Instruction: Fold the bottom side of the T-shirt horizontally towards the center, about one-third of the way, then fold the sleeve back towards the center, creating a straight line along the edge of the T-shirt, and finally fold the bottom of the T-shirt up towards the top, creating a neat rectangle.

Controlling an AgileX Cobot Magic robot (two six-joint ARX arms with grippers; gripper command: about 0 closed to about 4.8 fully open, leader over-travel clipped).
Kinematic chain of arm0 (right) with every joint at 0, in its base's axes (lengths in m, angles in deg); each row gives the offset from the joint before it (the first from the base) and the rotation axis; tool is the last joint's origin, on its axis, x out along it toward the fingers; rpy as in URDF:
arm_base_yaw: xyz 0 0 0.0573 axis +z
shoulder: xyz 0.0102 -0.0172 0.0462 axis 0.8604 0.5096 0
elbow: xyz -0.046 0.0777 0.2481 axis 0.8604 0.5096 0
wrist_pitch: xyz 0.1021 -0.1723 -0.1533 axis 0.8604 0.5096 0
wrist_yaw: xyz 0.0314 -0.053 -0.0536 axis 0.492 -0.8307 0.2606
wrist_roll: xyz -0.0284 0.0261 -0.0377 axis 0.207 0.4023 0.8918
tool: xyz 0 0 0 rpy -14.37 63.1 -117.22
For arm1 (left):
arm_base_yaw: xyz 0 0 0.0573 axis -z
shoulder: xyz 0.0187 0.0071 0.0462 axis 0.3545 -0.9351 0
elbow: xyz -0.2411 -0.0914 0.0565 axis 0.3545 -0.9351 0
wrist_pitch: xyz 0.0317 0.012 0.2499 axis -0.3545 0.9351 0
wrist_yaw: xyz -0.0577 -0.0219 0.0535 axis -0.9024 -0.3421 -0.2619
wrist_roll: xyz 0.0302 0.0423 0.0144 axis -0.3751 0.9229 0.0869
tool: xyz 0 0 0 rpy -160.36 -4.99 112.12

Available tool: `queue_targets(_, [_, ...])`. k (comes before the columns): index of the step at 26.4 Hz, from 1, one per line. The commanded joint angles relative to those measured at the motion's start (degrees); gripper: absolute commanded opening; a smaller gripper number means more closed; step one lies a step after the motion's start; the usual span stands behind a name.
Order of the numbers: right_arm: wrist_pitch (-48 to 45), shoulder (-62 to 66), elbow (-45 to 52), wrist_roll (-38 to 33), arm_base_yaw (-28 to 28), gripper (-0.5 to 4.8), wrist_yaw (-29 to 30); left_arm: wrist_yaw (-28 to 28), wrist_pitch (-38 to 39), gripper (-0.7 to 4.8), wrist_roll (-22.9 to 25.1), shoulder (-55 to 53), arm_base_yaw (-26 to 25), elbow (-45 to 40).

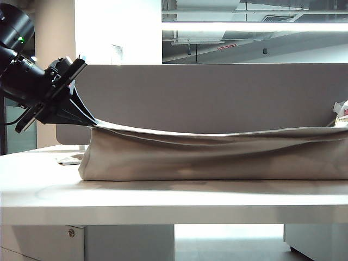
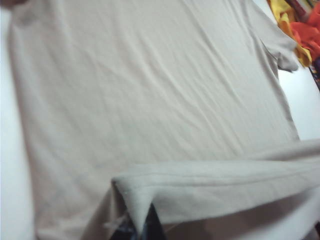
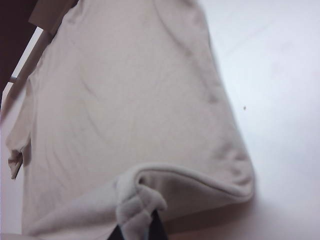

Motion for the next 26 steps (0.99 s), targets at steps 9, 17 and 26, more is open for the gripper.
queue_targets(9, [-0.76, 5.31, -7.26, -0.04, 3.23, -0.02, -0.24, 3.72, -2.8, -0.06, 1.62, -3.08, -0.13, 2.64])
queue_targets(17, [-0.96, 12.09, -12.39, -0.04, 6.58, -0.02, -0.57, 6.19, -4.76, -0.06, 3.89, -6.69, -0.13, 5.31])
queue_targets(26, [-1.01, 16.85, -16.96, 1.51, 6.64, -0.02, -2.78, 6.32, -3.13, -0.06, 5.14, -13.4, -0.13, 13.03])
